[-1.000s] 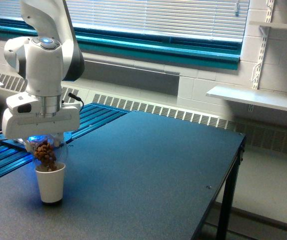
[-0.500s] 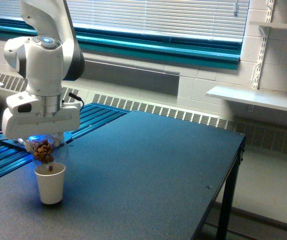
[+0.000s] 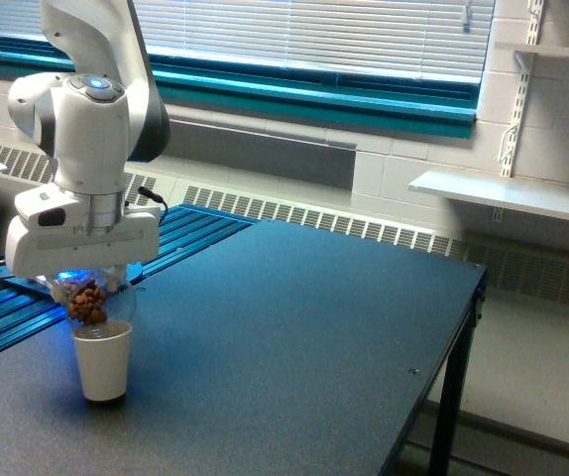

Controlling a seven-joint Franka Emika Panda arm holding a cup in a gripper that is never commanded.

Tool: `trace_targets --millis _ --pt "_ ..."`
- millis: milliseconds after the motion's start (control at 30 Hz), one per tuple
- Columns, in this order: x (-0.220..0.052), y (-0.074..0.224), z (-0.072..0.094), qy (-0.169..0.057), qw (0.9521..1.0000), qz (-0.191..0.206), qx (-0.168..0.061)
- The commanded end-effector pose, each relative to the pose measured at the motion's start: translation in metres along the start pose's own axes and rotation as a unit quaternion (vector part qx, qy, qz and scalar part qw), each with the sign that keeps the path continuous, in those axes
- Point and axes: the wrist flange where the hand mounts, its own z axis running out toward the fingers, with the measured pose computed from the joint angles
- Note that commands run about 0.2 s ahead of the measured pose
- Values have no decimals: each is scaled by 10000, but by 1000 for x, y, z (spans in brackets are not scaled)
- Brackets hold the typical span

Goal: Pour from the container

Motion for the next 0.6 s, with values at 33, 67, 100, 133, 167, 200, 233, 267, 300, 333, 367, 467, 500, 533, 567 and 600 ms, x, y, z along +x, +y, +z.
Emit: trace_targets --millis 33,67,100,133,167,200,233,267,300,333,367,467,500,533,567,600 --pt "0 -7 0 -37 9999 -122 -62" --pt "0 -8 1 -47 9999 -133 -61" --pt "0 -9 1 -52 9999 -136 -57" --pt "0 -10 1 -60 9999 -142 -60" --pt "0 -10 1 -69 9998 -146 -68" --pt "0 -11 2 -78 9998 -153 -69" --pt "0 -12 2 -86 9998 -157 -64" --pt "-1 -13 2 -98 9998 -164 -61" --pt "-1 -13 2 -114 9998 -171 -65" --pt "-2 -14 3 -129 9997 -177 -74" --pt "-2 -14 4 -135 9997 -178 -79" --pt "-2 -14 5 -165 9996 -187 -98" --pt "-2 -14 6 -170 9996 -184 -102" --pt "-2 -13 7 -184 9996 -188 -120" --pt "-3 -13 8 -196 9995 -195 -134" --pt "-3 -12 9 -206 9995 -197 -147"
